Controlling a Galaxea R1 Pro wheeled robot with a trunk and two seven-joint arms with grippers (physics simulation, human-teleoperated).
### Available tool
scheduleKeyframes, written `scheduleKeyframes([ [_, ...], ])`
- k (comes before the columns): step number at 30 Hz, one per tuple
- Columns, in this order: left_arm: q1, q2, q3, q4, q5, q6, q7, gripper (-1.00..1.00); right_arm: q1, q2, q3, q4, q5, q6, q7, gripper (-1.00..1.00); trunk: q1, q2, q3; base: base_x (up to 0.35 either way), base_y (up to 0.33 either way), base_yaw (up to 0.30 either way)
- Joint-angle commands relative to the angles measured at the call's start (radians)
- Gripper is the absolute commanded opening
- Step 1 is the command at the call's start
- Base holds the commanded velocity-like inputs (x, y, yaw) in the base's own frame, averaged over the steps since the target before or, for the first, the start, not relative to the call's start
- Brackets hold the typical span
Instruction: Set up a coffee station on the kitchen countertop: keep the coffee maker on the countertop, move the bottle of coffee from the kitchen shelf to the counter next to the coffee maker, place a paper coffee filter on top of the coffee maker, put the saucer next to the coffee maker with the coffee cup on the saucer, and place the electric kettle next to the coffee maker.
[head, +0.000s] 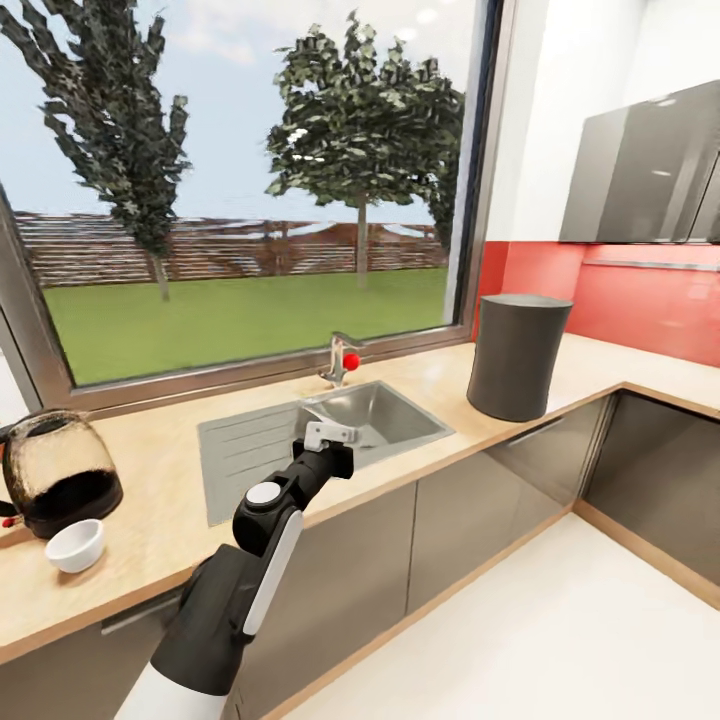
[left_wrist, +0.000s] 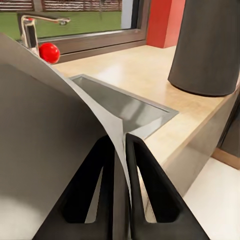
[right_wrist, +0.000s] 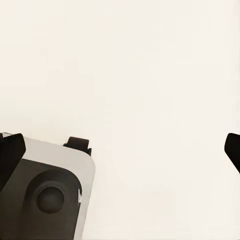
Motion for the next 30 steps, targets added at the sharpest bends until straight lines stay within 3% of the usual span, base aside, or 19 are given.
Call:
scheduleKeyframes([
  [1,-0.001,0.000,0.000,-0.001,0.004,0.006,0.002,-1.00,-0.001,0.000,0.000,0.001,0.004,-0.003,0.001,1.00,0.001,-0.001,-0.001,0.237,-0.219,-0.008],
  [30,-0.001,0.000,0.000,-0.001,0.004,0.006,0.002,-1.00,-0.001,0.000,0.000,0.001,0.004,-0.004,0.000,1.00,0.001,-0.001,-0.001,0.220,-0.239,-0.001],
])
